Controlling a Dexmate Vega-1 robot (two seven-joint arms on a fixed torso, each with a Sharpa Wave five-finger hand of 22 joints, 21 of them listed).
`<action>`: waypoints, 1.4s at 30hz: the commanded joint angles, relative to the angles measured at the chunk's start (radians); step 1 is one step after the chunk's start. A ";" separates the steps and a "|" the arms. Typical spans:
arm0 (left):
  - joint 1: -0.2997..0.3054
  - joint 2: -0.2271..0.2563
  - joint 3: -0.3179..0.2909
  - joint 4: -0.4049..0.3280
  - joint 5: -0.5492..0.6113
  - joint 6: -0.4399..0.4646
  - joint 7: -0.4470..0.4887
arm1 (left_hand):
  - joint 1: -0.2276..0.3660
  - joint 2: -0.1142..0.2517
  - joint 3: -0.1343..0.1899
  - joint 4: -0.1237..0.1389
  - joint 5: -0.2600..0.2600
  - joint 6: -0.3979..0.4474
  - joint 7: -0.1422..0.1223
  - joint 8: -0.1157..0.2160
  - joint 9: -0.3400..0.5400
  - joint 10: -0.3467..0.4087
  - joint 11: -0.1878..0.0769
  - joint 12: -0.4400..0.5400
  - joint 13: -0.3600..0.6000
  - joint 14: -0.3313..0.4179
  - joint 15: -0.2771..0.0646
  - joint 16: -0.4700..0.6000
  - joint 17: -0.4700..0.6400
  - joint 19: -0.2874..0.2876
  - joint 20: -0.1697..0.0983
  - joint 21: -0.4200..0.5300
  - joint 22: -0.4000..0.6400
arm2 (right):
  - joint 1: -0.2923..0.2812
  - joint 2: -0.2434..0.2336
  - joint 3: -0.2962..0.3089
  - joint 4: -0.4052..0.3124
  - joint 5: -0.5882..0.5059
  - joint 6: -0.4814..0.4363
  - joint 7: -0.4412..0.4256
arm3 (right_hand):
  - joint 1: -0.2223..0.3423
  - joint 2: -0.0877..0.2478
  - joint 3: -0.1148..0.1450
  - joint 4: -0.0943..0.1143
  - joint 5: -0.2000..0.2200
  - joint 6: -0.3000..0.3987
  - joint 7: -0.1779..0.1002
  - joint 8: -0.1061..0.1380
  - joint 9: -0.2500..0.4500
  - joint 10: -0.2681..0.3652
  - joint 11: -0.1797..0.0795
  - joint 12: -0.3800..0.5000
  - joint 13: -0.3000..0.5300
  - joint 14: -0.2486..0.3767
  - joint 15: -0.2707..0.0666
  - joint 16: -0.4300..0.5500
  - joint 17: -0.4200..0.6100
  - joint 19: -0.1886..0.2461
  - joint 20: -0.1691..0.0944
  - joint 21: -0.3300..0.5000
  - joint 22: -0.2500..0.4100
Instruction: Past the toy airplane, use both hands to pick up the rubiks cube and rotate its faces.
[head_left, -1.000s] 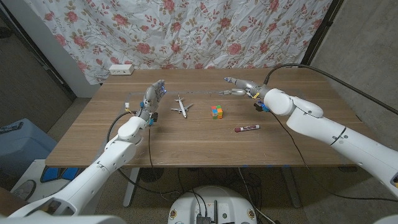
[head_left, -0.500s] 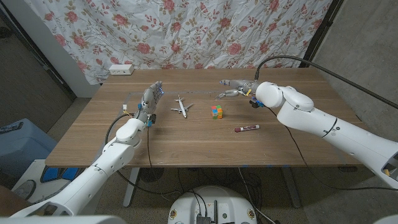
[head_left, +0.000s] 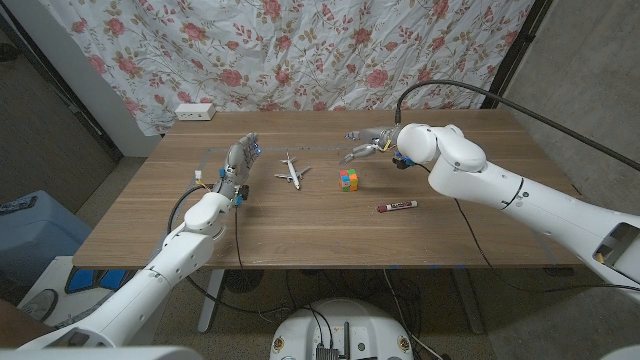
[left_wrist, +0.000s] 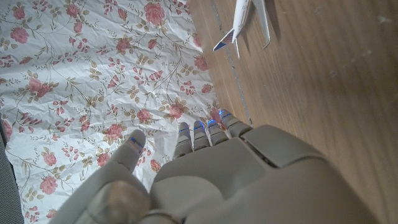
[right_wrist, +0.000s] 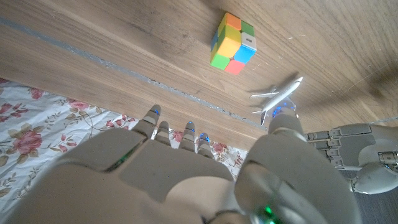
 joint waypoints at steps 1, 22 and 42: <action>0.013 0.002 -0.004 -0.005 0.005 0.001 0.017 | 0.001 0.049 0.004 -0.007 0.002 0.010 0.001 0.001 0.002 0.006 0.001 -0.001 0.005 0.006 -0.025 0.001 0.005 0.005 -0.037 0.006 0.005 | 0.072 0.037 -0.068 0.028 -0.083 -0.027 0.143 | 0.020 0.002 0.015 -0.001 0.011 -0.008 0.006 0.001 0.002 0.000 0.008 0.008 0.005 0.002 0.009 0.009 -0.001 0.002 0.014 0.004 0.003; 0.031 0.002 -0.005 -0.020 0.011 0.005 0.035 | 0.005 0.055 0.008 -0.012 0.003 0.012 0.001 0.000 0.002 0.008 0.003 -0.003 0.005 0.009 -0.027 0.000 0.004 0.007 -0.033 0.006 0.005 | 0.105 0.085 -0.117 0.097 -0.213 0.029 0.265 | 0.072 -0.014 0.037 -0.002 0.011 -0.040 0.004 -0.001 0.003 -0.002 0.021 0.011 0.009 0.007 0.015 0.015 -0.005 -0.002 0.009 0.004 0.002; 0.020 -0.007 -0.003 0.010 0.001 0.001 0.022 | 0.005 0.054 0.009 -0.015 0.002 0.009 -0.001 -0.002 0.002 0.004 0.000 -0.005 0.005 0.009 -0.026 -0.001 0.004 0.007 -0.032 0.006 0.005 | 0.101 0.129 -0.124 0.183 -0.302 0.147 0.321 | 0.102 -0.024 0.051 0.000 0.011 -0.024 0.000 0.010 0.004 0.011 0.015 0.017 0.011 0.029 0.011 0.024 -0.007 0.004 0.009 0.007 0.002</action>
